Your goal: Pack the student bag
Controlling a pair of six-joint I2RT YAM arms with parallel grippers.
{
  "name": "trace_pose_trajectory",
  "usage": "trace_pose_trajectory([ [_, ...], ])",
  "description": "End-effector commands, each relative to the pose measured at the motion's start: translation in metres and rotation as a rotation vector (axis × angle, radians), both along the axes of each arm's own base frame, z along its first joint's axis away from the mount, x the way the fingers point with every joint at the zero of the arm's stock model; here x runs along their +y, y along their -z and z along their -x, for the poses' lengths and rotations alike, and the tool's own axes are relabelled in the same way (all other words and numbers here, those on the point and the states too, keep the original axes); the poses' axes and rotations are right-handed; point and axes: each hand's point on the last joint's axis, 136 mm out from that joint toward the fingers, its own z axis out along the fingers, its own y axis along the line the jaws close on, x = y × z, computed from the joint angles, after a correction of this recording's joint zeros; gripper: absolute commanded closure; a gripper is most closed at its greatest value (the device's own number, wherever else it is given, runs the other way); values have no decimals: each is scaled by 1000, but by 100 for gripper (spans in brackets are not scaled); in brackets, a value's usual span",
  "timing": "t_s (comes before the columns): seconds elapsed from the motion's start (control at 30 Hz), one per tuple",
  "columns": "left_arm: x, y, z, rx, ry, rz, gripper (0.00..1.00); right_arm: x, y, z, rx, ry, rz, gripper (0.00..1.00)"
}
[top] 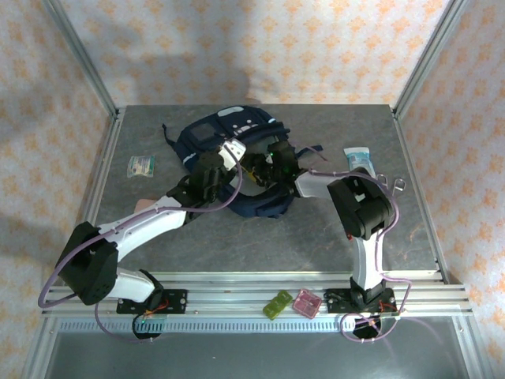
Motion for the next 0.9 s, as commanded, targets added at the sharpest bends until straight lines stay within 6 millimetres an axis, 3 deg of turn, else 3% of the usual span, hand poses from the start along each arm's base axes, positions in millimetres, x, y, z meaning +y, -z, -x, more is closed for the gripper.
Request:
trace_pose_trajectory([
  [0.0,-15,-45,3,-118,25,147,100,21,-11,-19,-77,-8,14,53],
  [0.17,-18,-46,3,-117,19,171,100,59,-20,-22,-112,-98,-33,62],
  [0.3,-19,-44,3,-108,10,193,100,54,-22,-7,-125,-119,-5,59],
  [0.43,-19,-38,0,-72,-5,195,100,24,-17,23,-116,-129,117,53],
  [0.63,-25,-28,4,-26,3,238,100,-45,-23,88,-162,-109,277,49],
  [0.77,-36,-17,12,39,22,261,73,-92,-35,120,-210,-43,357,48],
  [0.87,-40,-10,19,93,4,303,56,-111,-45,138,-251,-24,364,48],
])
